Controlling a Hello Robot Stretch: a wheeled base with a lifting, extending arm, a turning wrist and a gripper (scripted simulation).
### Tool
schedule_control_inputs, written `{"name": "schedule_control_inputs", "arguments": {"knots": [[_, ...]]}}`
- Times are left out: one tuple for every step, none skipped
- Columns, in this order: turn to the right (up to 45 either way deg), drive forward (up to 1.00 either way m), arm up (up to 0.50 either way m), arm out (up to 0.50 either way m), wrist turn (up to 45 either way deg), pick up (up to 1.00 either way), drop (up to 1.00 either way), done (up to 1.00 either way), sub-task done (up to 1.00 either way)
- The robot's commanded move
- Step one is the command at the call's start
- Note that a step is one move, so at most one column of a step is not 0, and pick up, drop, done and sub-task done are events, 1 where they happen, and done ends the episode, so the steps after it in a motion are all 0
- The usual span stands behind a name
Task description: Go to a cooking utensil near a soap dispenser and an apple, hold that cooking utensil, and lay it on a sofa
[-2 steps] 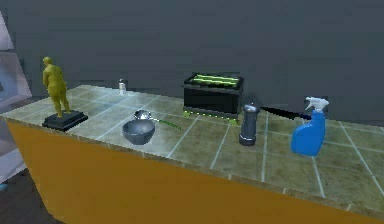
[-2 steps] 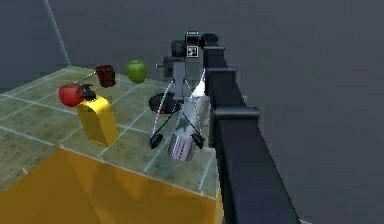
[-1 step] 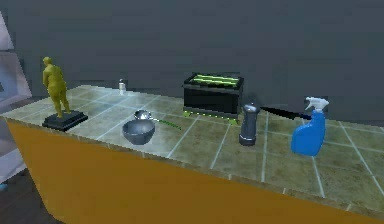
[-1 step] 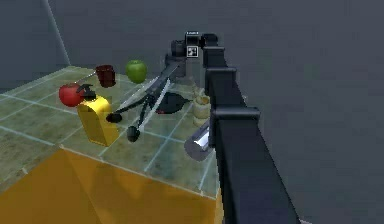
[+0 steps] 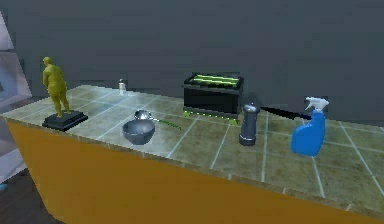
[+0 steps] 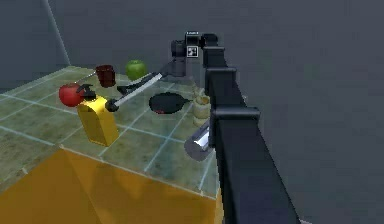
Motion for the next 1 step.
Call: {"name": "schedule_control_inputs", "arguments": {"knots": [[0.0,0.00,0.00,0.00,45.0,0.00,0.00,0.00,0.00]]}}
